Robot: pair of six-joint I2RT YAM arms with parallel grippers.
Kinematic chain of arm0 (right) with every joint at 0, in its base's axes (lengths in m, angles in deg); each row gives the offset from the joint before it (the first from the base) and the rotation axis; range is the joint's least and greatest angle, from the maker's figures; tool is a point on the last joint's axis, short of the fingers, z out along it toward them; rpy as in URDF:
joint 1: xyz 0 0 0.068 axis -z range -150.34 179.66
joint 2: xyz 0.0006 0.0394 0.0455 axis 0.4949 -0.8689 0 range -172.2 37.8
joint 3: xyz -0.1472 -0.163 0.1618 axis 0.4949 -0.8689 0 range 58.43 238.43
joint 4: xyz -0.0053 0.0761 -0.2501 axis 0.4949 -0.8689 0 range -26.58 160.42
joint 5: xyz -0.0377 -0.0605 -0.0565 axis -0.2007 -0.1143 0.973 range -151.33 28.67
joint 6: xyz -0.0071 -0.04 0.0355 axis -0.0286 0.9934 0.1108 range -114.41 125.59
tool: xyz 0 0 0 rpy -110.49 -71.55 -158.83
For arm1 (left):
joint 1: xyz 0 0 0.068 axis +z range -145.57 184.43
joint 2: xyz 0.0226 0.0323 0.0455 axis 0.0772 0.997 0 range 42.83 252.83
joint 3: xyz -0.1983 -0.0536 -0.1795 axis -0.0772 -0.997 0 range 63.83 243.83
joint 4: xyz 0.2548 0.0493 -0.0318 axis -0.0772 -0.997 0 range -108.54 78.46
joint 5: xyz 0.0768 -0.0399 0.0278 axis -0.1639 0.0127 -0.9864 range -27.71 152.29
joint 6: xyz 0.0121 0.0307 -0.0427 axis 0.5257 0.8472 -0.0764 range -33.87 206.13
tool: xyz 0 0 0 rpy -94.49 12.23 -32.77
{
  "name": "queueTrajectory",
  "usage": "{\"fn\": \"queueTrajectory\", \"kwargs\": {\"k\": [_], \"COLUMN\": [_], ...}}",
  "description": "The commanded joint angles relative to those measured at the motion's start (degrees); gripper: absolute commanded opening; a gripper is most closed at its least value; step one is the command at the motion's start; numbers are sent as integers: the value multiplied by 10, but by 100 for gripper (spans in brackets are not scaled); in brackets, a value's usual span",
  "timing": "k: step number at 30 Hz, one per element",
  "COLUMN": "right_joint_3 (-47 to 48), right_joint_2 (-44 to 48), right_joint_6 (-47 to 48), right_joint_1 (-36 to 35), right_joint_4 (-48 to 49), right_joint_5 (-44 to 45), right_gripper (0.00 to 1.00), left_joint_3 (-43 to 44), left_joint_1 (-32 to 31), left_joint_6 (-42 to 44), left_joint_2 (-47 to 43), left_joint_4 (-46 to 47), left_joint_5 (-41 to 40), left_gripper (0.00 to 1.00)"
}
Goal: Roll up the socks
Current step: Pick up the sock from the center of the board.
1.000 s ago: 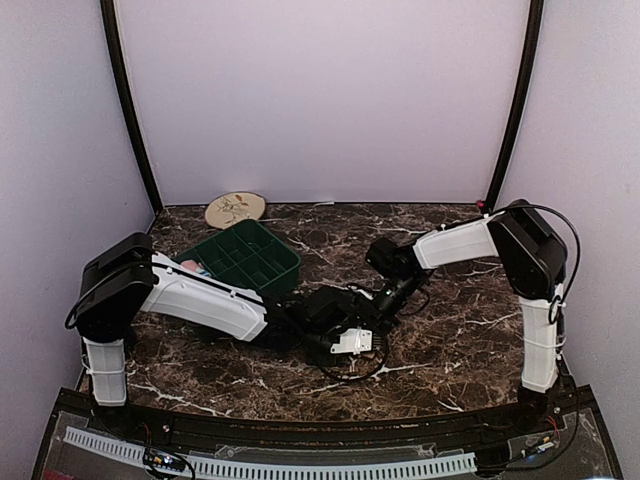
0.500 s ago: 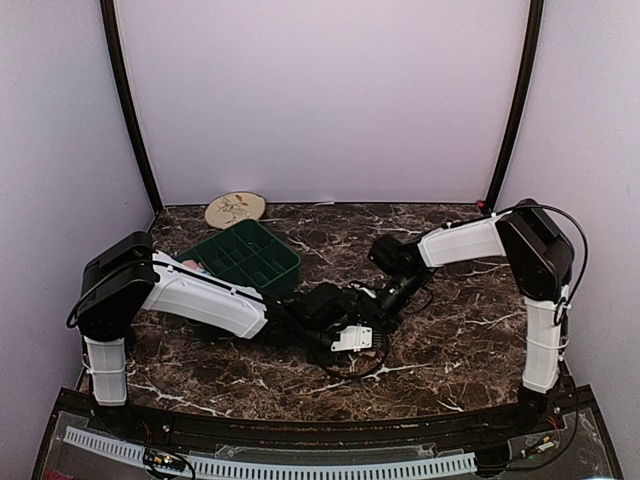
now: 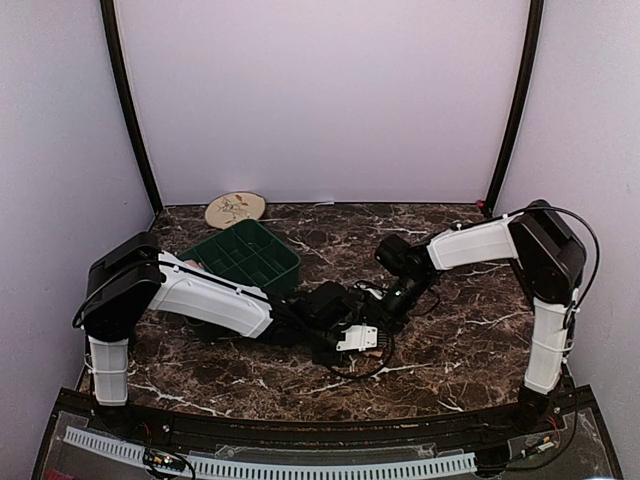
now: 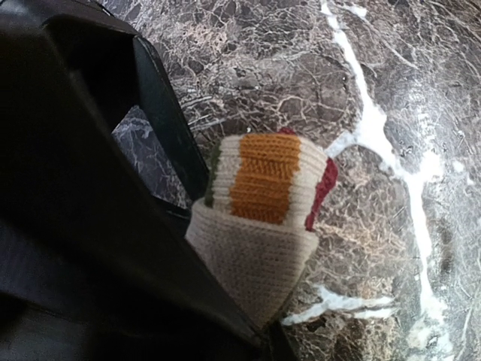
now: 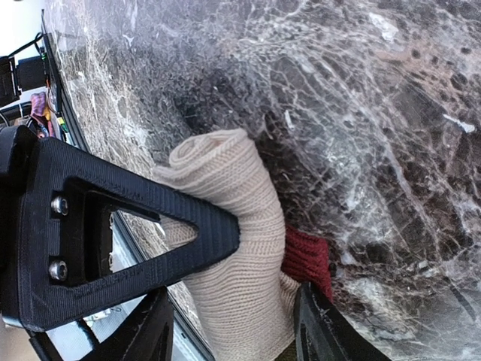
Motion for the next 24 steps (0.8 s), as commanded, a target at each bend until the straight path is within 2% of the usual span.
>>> {"fn": "queueTrajectory", "kwargs": {"k": [1, 4, 10, 12, 15, 21, 24], "right_joint_3": [-20, -25, -55, -58, -55, -45, -42], "right_joint_2": [-14, -14, -20, -26, -35, -64, -78], "right_joint_6": [-9, -4, -6, -7, -13, -30, -29], "right_joint_1": [5, 3, 3, 3, 3, 4, 5], "right_joint_4": [44, 42, 44, 46, 52, 68, 62], "right_joint_5": [100, 121, 135, 123, 98, 10, -12], "right_gripper": [53, 44, 10, 1, 0, 0, 0], "left_joint_3": [-38, -32, -25, -23, -24, -63, -78], "left_joint_1": [-24, -24, -24, -24, -24, -33, -38], "left_joint_6": [-11, -14, -23, -32, -35, -28, -19], "left_joint_2": [85, 90, 93, 93, 91, 71, 64], "left_joint_4": [-135, -142, -140, -138, -135, -84, -60], "left_joint_5": [124, 123, 104, 92, 86, 47, 34], "left_gripper": [0, 0, 0, 5, 16, 32, 36]}}
